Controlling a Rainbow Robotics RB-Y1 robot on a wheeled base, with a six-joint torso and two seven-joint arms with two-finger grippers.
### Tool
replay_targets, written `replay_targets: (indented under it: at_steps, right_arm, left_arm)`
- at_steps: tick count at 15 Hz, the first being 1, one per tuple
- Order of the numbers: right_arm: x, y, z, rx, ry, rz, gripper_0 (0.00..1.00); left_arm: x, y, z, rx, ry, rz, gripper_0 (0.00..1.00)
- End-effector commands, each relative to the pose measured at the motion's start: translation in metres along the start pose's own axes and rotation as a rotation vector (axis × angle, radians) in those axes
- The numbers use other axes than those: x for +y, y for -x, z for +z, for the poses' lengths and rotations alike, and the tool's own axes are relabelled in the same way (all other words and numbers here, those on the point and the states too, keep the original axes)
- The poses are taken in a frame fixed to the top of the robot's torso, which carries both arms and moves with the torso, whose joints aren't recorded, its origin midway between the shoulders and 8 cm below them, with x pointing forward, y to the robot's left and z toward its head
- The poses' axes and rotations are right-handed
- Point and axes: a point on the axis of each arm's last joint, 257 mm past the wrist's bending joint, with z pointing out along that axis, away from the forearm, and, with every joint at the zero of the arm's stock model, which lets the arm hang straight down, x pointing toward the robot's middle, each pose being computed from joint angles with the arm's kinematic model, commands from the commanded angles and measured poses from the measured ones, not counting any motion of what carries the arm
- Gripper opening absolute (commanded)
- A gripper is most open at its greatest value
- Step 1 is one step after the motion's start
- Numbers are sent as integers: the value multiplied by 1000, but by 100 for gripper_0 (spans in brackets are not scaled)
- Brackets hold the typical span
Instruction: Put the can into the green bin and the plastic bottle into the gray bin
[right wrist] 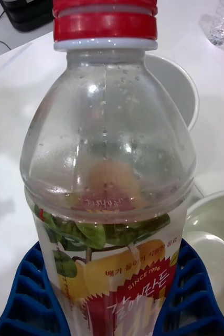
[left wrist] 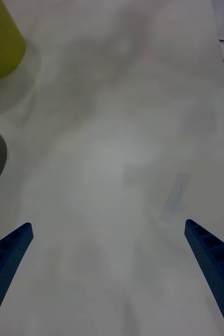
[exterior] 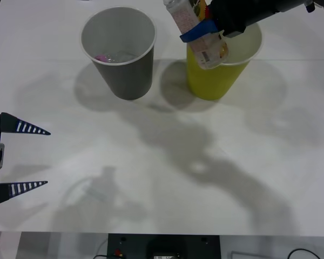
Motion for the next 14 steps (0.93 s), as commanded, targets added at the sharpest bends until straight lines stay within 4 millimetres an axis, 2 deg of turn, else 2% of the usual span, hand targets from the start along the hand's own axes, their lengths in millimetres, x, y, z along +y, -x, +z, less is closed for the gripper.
replay_targets:
  at_steps: [1, 8, 14]
  right_arm:
    - [-7, 17, 18, -9, -3, 10, 0]
    - [-20, 75, 61, -77, -26, 3, 0]
    - [-27, 107, 106, -108, -92, -24, 0]
  left_arm:
    - [0, 0, 0, 0, 0, 0, 100]
    - [0, 0, 0, 0, 0, 0, 100]
    - [0, 0, 0, 0, 0, 0, 100]
